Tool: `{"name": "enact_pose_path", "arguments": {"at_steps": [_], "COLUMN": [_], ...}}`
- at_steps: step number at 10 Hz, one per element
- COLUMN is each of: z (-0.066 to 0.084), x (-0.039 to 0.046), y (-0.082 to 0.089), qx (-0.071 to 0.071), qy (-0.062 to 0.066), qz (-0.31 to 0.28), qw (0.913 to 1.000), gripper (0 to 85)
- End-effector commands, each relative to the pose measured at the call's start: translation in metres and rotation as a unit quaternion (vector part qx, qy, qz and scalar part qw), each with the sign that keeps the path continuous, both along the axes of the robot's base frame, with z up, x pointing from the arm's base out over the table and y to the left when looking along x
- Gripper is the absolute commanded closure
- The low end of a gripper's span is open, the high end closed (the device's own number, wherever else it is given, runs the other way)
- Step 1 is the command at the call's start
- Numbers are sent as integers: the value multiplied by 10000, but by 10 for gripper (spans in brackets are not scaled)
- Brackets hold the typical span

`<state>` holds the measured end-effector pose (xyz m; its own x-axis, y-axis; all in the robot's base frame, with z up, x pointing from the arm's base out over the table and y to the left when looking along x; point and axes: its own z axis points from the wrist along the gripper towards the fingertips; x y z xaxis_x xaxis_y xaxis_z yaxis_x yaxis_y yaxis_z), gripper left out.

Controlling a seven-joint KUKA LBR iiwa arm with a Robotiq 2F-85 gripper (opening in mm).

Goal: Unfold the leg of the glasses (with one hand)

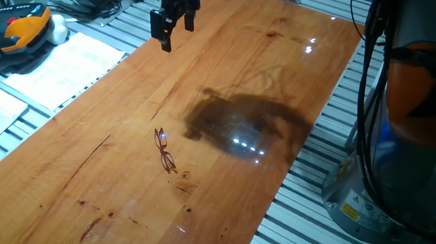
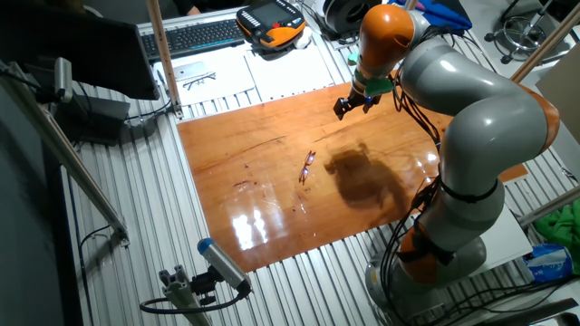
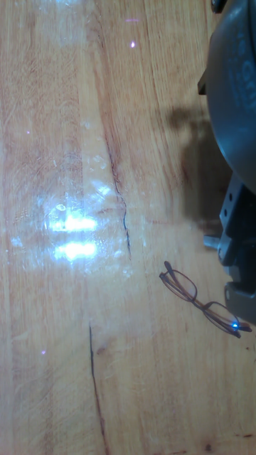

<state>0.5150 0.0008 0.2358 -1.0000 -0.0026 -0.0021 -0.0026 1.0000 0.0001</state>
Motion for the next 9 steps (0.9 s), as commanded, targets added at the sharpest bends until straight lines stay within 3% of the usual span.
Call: {"name": "enact_pose_path", "arguments": {"at_steps": [1, 9], "z": [-1, 31], "x": [-1, -12], "y": [0, 39], "qx": [-386, -377], "qy": [-357, -251], "qz": [87, 52], "qw": [9986, 9990], "gripper": [850, 850]}}
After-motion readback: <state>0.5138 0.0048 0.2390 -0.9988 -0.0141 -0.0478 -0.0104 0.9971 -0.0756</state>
